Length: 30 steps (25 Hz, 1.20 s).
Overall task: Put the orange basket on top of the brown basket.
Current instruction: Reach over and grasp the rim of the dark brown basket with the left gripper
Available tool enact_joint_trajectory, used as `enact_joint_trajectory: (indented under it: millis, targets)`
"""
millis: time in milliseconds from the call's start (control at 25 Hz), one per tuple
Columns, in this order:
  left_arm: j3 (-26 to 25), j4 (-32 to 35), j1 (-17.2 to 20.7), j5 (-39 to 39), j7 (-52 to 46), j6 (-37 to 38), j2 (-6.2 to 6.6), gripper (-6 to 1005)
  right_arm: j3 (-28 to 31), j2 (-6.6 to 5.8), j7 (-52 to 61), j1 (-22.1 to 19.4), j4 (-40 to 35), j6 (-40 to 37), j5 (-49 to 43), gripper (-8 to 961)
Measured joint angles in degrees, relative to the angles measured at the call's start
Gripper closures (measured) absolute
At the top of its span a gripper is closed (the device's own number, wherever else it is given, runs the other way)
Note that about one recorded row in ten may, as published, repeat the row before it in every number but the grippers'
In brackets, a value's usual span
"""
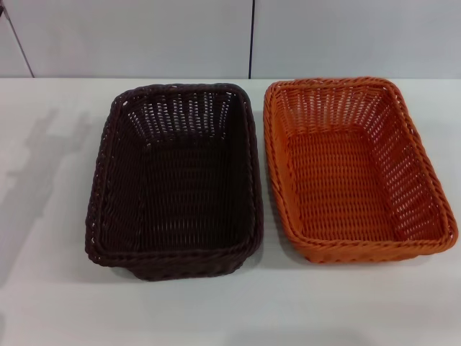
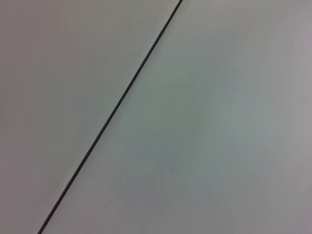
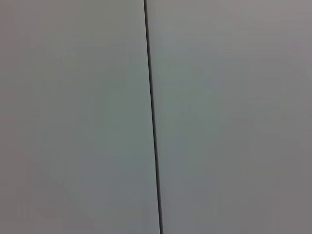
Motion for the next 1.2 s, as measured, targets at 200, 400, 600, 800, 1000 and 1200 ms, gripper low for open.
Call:
enact_joint_trajectory:
  millis: [200, 400, 600, 800, 1000, 1200]
  targets:
    - [-0.26, -0.75, -0.37, -0.33, -0.06, 2.39, -0.08, 251, 0.0, -0.06, -0.2, 0.41, -0.18, 0.12, 0.04, 369]
    - [-0.21, -1.77, -0.43, -0.38, -0.2, 4.41, -0.12, 247, 0.0, -0.07, -0.24, 0.56, -0.24, 0.12, 0.08, 369]
    - [4.69, -7.83, -0.28, 0.05, -8.97, 12.92, 1.77, 243, 0.0, -0.14, -0.24, 0.66, -0.34, 0.13, 0.08, 370]
    - [11.01, -11.07, -0.14, 1.94, -19.16, 17.58, 5.77, 238, -0.01, -0.39, -0.22, 1.12, -0.35, 0.12, 0.07, 371]
    - [17.44, -18.68, -0.45, 16.05, -42.86, 21.61, 12.58, 234, -0.01, -0.45, -0.15, 1.29, -0.27, 0.11, 0.08, 371]
    - [18.94, -31.27, -2.13, 41.97, -69.69, 17.75, 18.45, 230, 0.0, -0.45, -0.04, 1.3, -0.03, 0.1, 0.08, 372]
